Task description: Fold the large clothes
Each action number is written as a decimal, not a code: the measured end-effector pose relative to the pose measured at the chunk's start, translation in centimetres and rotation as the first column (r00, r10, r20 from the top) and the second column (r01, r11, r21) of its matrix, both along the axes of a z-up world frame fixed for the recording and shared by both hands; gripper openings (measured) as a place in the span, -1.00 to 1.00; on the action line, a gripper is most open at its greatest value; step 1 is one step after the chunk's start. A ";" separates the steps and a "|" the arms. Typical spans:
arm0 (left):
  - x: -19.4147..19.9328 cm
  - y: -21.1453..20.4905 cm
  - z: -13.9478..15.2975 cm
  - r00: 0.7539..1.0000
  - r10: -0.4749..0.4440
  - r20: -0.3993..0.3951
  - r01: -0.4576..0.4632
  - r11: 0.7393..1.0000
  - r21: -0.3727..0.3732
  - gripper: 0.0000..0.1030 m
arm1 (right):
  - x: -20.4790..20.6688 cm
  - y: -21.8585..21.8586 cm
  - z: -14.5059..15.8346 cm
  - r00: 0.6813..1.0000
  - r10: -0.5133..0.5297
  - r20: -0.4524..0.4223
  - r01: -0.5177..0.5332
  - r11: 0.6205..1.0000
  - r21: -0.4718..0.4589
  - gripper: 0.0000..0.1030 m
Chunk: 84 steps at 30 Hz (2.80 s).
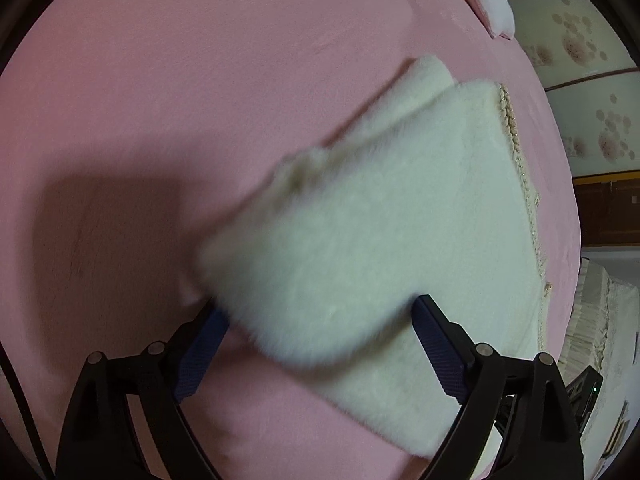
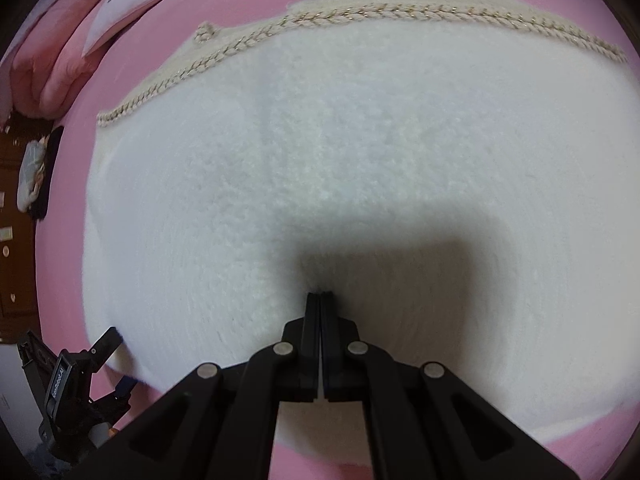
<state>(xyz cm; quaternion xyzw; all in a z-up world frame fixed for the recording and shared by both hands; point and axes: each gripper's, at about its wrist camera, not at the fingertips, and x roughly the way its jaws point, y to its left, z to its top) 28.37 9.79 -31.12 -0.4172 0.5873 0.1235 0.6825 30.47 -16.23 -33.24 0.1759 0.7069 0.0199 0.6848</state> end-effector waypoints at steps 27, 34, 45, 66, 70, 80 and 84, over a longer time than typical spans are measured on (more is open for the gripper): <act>-2.6 2.3 -2.1 0.955 0.264 0.137 -0.210 0.925 -0.317 -0.29 | -2.1 6.2 1.1 0.992 0.066 0.110 -0.039 0.971 -0.234 -1.00; -1.3 0.6 3.9 0.968 0.029 0.249 -0.033 0.999 0.010 -0.64 | -4.4 8.5 1.3 0.981 0.115 0.154 -0.072 0.963 -0.259 -1.00; -0.5 -7.5 15.2 0.807 -0.274 0.523 0.184 0.958 0.218 -0.67 | -7.1 6.4 1.8 0.949 0.186 0.256 -0.148 0.976 -0.158 -1.00; -5.0 -32.5 21.8 0.506 -0.571 0.646 0.598 0.772 0.214 -0.70 | -9.1 -11.5 0.5 0.950 -0.079 0.302 -0.060 0.903 0.426 -1.00; -4.3 -36.2 20.4 0.489 -0.607 0.626 0.665 0.724 0.183 -0.70 | -10.5 -19.4 1.4 0.933 -0.184 0.309 0.069 0.935 0.347 -1.00; -9.9 -47.7 16.6 0.244 -0.842 0.481 0.904 0.377 0.201 -0.88 | -11.3 -29.0 4.1 0.924 -0.267 0.273 0.139 0.901 0.411 -0.89; -10.3 -47.4 14.5 0.255 -0.905 0.340 0.931 0.325 0.166 -0.67 | -8.1 -28.2 4.4 0.951 -0.197 0.238 0.073 0.891 0.448 -0.89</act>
